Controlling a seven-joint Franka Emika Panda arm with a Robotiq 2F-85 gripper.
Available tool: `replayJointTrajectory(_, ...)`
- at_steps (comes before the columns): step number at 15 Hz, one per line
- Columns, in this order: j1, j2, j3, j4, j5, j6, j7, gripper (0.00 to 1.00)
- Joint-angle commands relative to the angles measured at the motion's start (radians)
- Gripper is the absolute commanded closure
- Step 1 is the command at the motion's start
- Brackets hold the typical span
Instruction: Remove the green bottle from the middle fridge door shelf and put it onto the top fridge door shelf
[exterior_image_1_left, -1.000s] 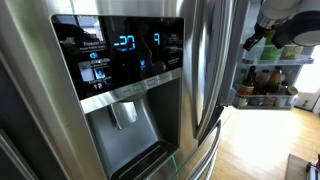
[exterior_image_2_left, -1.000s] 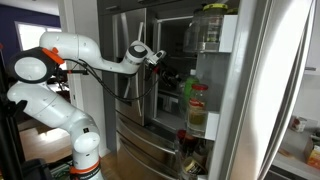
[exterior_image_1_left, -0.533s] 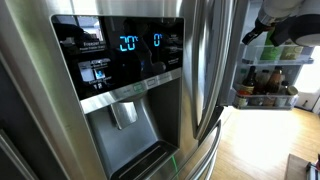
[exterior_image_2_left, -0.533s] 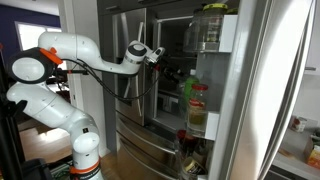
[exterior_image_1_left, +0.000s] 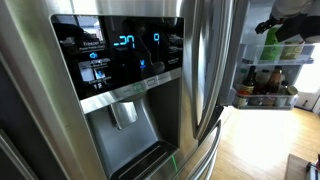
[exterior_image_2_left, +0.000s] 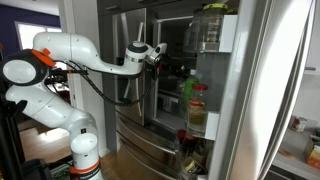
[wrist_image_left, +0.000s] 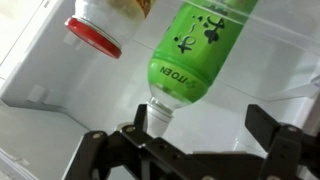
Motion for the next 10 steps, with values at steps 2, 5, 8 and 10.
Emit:
replayJointTrajectory(2,0.027,-0.018,-0.061,-0.037,-0.076,0.003,0.119,0.00)
replayJointTrajectory(5,0.024,-0.016,-0.068,-0.046,-0.104,-0.012,0.167,0.00)
replayJointTrajectory(8,0.032,-0.017,-0.072,-0.063,-0.158,-0.007,0.216,0.00)
replayJointTrajectory(10,0.047,-0.014,-0.074,-0.073,-0.171,-0.015,0.228,0.14)
